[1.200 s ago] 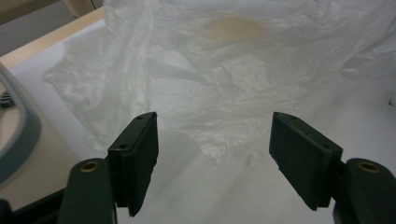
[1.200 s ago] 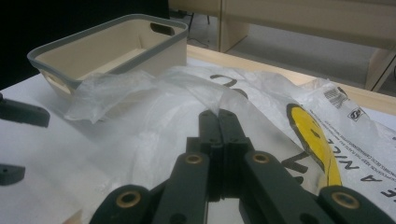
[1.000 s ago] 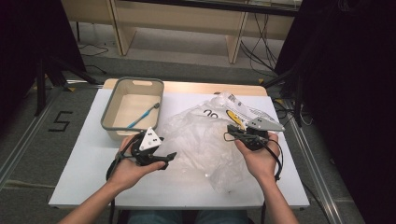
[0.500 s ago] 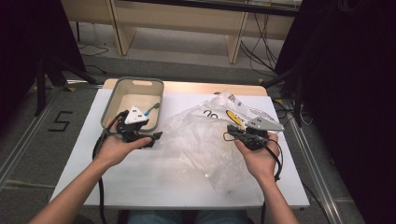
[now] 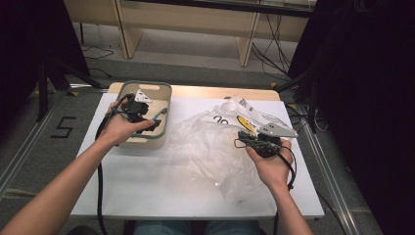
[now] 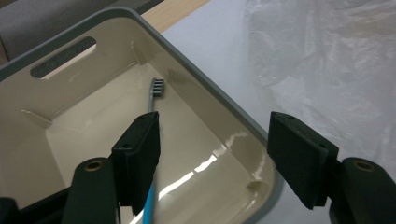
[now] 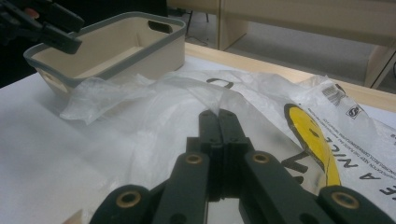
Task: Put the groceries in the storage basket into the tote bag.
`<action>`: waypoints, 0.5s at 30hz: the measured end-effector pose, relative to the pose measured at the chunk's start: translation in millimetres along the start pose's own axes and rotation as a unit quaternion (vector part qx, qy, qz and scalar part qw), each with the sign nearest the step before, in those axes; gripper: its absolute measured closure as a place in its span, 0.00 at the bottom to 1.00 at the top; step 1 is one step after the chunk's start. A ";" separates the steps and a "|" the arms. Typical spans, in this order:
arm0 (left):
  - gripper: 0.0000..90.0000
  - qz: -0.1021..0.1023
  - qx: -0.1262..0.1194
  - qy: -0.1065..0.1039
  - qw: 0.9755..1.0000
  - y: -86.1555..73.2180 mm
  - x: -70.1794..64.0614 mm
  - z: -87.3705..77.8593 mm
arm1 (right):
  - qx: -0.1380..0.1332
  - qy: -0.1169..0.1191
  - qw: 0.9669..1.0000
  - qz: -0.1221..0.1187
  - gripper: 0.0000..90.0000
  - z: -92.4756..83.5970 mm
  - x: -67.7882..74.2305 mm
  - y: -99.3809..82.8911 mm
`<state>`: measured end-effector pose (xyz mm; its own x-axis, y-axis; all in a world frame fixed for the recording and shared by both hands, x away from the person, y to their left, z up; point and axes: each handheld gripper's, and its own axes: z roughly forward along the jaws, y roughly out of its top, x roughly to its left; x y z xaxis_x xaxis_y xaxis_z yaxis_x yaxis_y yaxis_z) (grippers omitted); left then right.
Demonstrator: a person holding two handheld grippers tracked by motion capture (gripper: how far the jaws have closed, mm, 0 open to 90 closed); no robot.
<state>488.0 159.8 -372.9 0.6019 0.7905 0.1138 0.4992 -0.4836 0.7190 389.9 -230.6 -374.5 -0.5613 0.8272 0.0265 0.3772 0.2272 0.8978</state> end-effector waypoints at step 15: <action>0.40 0.001 0.050 0.015 0.999 8.1 26.7 28.6 | 0.002 0.000 1.000 0.001 1.00 0.8 -0.5 -1.0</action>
<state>525.9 166.2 -383.6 0.5855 0.7990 0.1369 0.5584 -0.5200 0.6463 390.4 -230.8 -375.8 -0.5611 0.8273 0.0290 0.3810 0.2270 0.8963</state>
